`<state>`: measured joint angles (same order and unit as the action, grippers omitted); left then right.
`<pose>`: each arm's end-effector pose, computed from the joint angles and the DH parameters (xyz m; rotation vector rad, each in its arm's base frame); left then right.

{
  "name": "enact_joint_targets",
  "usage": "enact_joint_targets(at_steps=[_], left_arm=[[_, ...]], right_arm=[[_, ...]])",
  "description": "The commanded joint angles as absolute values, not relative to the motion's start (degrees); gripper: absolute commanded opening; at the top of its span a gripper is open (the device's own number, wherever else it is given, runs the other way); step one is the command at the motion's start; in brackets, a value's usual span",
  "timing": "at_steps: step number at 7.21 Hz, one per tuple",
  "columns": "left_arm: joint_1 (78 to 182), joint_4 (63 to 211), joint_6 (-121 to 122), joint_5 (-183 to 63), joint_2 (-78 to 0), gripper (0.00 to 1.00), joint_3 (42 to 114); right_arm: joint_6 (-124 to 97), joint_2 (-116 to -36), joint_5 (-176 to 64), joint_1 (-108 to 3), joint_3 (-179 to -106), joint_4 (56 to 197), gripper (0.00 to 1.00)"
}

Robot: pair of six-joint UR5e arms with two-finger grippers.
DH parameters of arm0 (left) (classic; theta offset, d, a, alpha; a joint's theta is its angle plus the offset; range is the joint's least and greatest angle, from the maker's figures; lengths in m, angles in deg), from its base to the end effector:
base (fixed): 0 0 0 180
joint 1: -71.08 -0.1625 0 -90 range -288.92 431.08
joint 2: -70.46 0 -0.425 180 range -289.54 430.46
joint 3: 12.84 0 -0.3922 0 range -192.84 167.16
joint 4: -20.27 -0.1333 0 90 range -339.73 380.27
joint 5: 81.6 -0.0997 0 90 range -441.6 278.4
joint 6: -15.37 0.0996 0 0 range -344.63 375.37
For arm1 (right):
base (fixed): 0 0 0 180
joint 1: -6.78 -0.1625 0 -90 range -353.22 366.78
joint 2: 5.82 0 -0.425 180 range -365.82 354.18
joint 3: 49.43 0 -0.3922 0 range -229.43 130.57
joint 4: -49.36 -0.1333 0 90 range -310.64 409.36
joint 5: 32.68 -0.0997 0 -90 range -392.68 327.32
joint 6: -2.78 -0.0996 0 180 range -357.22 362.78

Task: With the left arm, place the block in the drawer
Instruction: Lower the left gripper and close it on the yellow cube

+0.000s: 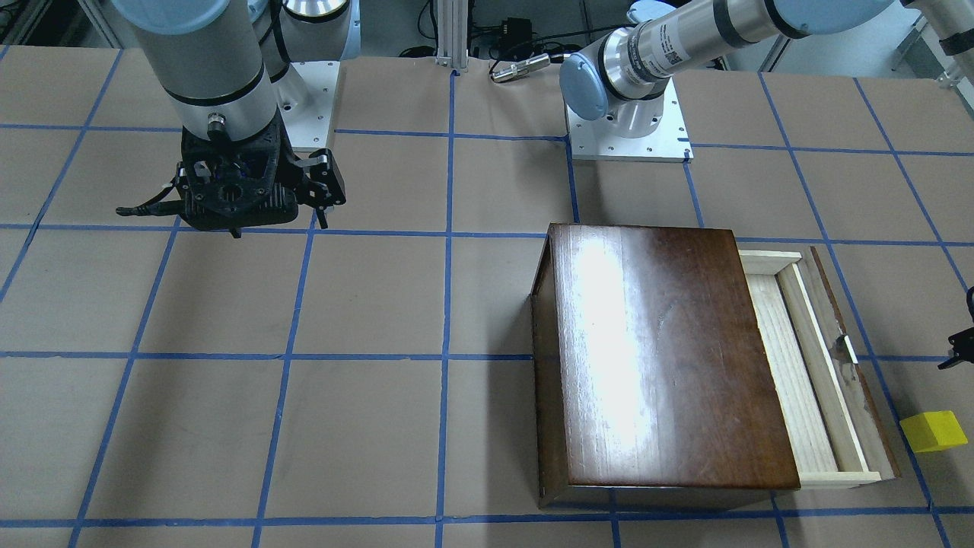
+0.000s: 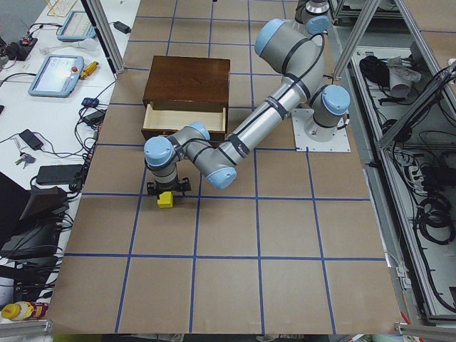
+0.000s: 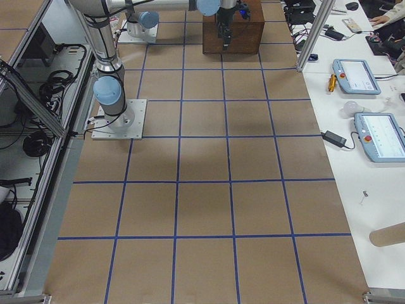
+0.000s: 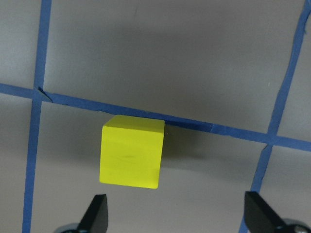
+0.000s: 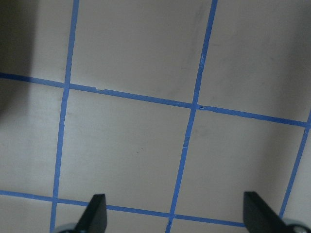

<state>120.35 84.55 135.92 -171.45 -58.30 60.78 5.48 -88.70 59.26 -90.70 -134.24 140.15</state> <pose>0.3778 -0.6434 0.2510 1.9790 2.3659 -0.0186 0.1994 -0.5208 0.4695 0.2762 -3.0945 -0.0287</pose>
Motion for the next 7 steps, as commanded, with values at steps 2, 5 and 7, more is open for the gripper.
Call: enact_joint_targets(at_steps=[2,5,7], left_arm=[[120.4,83.5,136.3,-169.8,-61.1,1.00,59.0],[120.6,82.3,136.3,-168.8,-62.6,1.00,59.0],[120.7,81.9,136.3,-168.7,-63.3,1.00,58.9]], right_arm=[[5.5,-88.7,59.3,-90.7,-134.2,140.2,1.00],[5.4,-88.7,59.3,-90.7,-134.2,140.2,1.00],[5.5,-88.7,59.3,-90.7,-134.2,140.2,1.00]])
